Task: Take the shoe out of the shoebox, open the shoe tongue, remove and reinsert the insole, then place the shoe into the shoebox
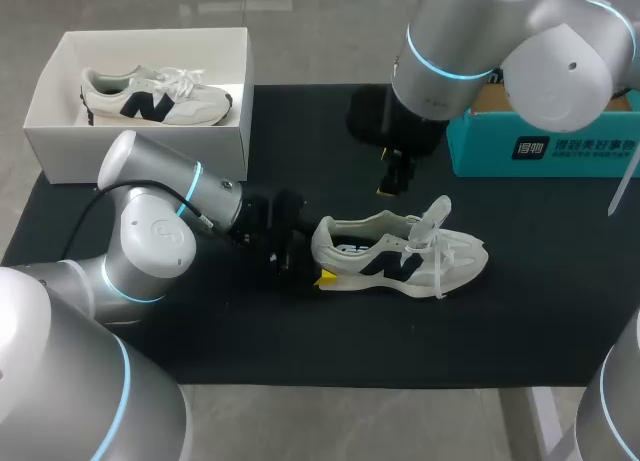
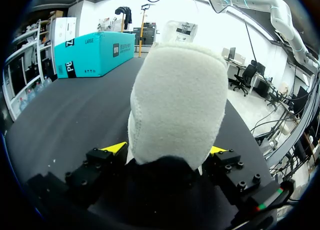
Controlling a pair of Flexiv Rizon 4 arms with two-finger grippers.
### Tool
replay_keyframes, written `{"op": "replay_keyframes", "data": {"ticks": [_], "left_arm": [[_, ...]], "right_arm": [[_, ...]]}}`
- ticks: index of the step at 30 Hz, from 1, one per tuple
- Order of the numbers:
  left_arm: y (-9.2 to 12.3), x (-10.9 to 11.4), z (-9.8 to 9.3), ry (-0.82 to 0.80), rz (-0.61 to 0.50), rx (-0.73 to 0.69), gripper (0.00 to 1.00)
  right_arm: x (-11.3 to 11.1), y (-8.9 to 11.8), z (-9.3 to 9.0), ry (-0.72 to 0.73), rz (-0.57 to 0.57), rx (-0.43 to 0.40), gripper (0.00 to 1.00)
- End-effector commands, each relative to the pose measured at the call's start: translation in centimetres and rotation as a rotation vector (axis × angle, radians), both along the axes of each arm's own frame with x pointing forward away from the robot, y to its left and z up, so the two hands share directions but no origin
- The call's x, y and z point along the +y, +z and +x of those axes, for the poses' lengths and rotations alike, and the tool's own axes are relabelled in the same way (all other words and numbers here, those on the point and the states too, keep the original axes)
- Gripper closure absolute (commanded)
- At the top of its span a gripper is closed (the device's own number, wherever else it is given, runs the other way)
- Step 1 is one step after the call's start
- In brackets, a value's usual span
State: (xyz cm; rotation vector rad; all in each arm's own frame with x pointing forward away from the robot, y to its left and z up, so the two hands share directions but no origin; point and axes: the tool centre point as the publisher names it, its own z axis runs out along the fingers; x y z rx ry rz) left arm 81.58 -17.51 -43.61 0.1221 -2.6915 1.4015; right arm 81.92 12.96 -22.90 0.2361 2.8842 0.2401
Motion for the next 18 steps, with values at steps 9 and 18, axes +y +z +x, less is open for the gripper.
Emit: {"op": "replay_keyframes", "data": {"ticks": [9,18], "left_arm": [[-0.4,0.0,0.2,0.0,0.001,0.001,1.0],[-0.4,0.0,0.2,0.0,0.001,0.001,1.0]], "right_arm": [[1.0,0.5,-0.3,-0.011,-0.034,-0.002,1.0],[1.1,-1.1,0.4,0.007,-0.03,0.024,1.0]]}}
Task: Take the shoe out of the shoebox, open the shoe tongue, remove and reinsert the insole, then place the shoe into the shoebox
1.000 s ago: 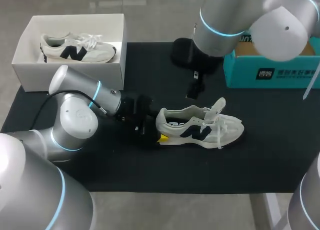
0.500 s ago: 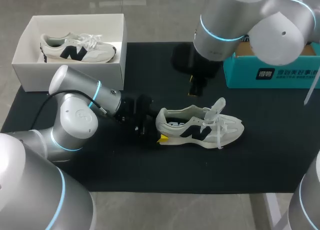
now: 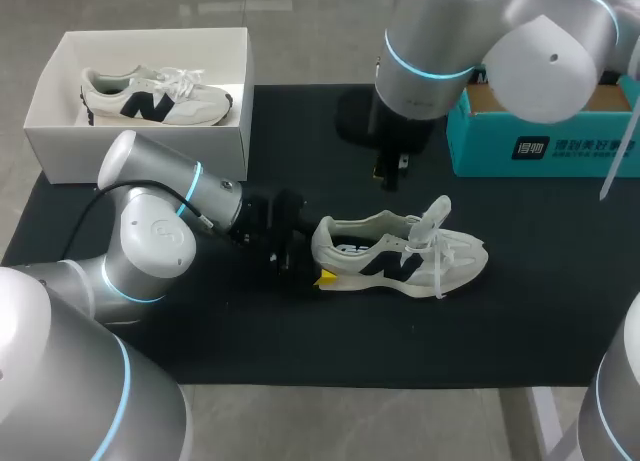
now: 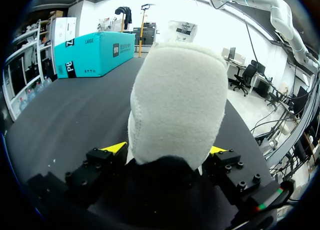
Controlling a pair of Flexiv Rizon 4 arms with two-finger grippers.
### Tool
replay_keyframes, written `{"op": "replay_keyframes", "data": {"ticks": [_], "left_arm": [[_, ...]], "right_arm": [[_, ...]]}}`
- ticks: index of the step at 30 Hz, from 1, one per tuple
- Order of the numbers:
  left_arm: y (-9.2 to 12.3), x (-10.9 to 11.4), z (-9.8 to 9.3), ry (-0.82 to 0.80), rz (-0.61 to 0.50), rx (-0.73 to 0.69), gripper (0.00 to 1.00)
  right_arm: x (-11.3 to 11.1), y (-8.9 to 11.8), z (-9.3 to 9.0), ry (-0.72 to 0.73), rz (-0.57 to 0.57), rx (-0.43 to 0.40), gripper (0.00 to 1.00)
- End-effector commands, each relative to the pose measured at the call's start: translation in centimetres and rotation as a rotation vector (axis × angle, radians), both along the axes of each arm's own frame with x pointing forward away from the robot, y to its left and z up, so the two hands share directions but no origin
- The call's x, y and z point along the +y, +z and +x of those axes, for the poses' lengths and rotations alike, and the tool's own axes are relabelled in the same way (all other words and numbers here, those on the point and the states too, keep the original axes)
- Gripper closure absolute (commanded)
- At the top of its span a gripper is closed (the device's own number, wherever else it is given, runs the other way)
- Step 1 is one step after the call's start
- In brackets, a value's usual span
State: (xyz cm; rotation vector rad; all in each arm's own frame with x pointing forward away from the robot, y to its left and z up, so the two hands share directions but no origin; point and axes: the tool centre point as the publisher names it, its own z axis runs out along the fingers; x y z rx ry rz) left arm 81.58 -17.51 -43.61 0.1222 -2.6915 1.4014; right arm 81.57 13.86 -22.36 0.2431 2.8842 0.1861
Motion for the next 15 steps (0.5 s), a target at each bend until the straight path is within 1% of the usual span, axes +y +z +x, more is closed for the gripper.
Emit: {"op": "replay_keyframes", "data": {"ticks": [1,5,8,11,15], "left_arm": [[-0.4,0.0,0.2,-0.001,0.001,0.001,1.0],[-0.4,0.0,0.2,-0.001,0.001,0.001,1.0],[-0.4,0.0,0.2,-0.001,0.001,0.001,1.0],[-0.4,0.0,0.2,-0.001,0.001,0.001,1.0],[-0.4,0.0,0.2,-0.001,0.001,0.001,1.0]], "right_arm": [[0.4,-2.4,1.0,0.018,0.018,0.037,1.0],[0.2,-4.7,1.8,0.015,0.035,0.058,1.0],[0.1,-6.4,2.3,0.018,0.03,0.089,1.0],[0.1,-7.5,2.6,0.018,0.037,0.102,1.0],[0.3,-8.9,2.5,0.02,0.04,0.141,1.0]]}}
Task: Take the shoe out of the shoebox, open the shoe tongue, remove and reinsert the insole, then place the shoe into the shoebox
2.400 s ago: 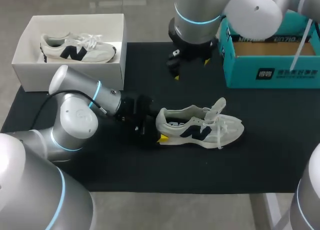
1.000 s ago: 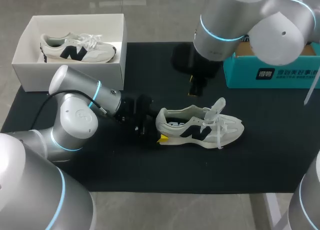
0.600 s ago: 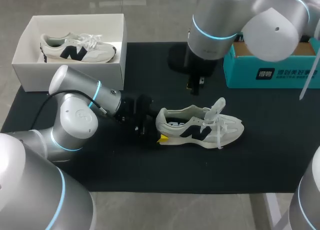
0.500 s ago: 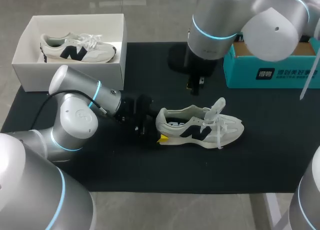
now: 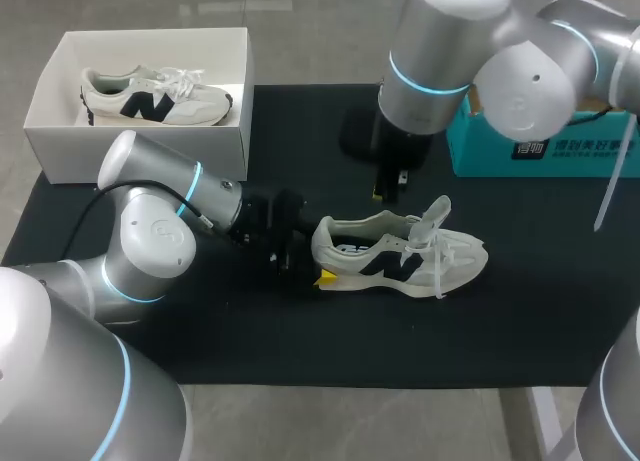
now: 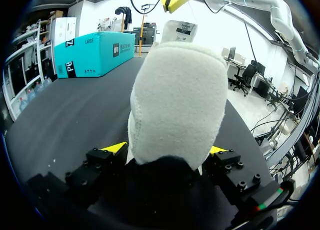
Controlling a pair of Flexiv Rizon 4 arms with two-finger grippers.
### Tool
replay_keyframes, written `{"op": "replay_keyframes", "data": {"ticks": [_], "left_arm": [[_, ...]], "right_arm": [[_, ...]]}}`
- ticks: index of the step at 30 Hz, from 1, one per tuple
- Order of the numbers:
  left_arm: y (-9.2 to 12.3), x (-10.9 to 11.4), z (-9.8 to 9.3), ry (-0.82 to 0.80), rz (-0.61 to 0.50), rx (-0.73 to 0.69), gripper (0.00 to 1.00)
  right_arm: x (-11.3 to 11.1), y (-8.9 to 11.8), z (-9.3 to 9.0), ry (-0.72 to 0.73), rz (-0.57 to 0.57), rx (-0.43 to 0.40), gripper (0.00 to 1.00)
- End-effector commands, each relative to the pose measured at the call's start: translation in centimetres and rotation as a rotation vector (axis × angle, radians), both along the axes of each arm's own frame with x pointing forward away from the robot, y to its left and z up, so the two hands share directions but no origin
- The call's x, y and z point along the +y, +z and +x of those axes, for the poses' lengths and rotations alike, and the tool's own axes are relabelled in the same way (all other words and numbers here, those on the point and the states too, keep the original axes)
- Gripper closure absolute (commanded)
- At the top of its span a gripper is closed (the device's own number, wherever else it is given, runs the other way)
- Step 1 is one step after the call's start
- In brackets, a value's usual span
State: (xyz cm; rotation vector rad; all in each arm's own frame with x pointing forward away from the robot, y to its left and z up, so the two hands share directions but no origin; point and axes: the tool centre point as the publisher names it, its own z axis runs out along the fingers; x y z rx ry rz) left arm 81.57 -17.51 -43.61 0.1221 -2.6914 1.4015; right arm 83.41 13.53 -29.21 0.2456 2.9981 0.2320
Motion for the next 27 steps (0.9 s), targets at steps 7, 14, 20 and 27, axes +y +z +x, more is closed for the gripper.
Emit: {"op": "replay_keyframes", "data": {"ticks": [7,14,20,27], "left_arm": [[-0.4,0.0,0.2,-0.001,0.001,0.001,1.0],[-0.4,0.0,0.2,-0.001,0.001,0.001,1.0],[-0.4,0.0,0.2,-0.001,0.001,0.001,1.0],[-0.4,0.0,0.2,-0.001,0.001,0.001,1.0]], "right_arm": [[1.3,-4.4,0.0,0.008,0.011,0.074,1.0],[1.7,-5.1,-0.4,0.007,-0.018,0.094,1.0],[1.7,-5.1,-0.4,0.007,-0.018,0.094,1.0],[1.7,-5.1,-0.4,0.007,-0.018,0.094,1.0]]}}
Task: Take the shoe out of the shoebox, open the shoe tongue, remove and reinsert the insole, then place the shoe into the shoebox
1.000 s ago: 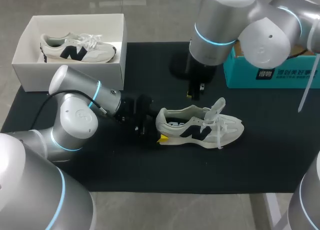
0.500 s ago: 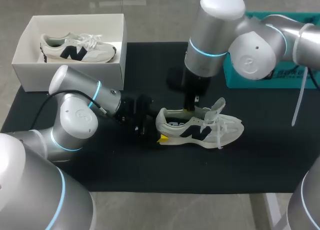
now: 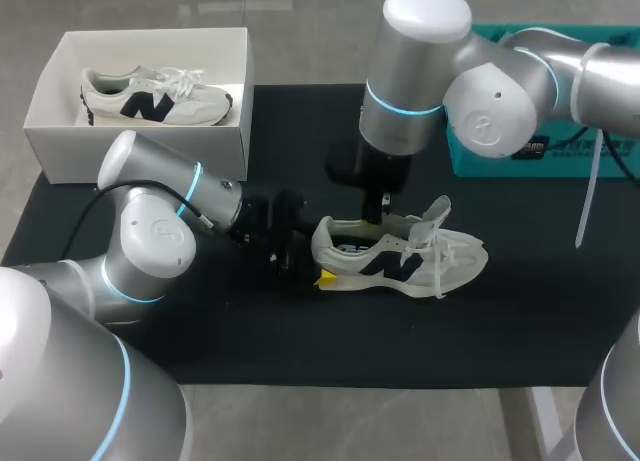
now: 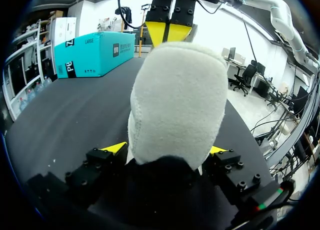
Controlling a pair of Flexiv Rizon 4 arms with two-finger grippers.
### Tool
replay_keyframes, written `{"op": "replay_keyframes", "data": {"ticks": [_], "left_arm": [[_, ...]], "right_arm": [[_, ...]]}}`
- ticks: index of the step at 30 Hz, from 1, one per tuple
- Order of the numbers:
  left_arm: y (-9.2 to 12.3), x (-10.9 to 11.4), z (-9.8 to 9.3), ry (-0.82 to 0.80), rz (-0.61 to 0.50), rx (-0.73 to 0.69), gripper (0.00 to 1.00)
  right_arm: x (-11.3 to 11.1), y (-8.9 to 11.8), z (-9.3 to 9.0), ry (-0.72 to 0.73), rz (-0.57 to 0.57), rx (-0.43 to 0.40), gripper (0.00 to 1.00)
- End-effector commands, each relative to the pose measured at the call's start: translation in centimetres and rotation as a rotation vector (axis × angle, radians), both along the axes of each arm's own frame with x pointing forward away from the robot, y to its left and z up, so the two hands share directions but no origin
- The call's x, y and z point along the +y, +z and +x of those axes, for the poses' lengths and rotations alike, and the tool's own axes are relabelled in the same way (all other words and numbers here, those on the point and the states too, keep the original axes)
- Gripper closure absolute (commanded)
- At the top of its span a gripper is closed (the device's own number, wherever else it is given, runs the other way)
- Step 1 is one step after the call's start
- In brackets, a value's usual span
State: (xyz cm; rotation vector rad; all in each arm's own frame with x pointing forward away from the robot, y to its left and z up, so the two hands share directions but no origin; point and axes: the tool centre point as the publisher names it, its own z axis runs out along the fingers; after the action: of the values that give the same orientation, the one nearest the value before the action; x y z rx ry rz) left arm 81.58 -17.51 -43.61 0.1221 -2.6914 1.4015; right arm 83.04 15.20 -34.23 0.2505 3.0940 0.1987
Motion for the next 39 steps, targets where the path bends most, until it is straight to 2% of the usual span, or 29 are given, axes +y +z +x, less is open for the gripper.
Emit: {"op": "replay_keyframes", "data": {"ticks": [1,27,39], "left_arm": [[-0.4,0.0,0.2,0.0,0.001,0.001,1.0],[-0.4,0.0,0.2,0.0,0.001,0.001,1.0],[-0.4,0.0,0.2,0.0,0.001,0.001,1.0]], "right_arm": [[0.0,-0.1,0.0,-0.001,0.0,-0.001,1.0],[0.0,-0.1,0.0,-0.001,0.0,-0.001,1.0],[-1.2,-0.9,-2.0,-0.038,-0.015,0.01,1.0]]}}
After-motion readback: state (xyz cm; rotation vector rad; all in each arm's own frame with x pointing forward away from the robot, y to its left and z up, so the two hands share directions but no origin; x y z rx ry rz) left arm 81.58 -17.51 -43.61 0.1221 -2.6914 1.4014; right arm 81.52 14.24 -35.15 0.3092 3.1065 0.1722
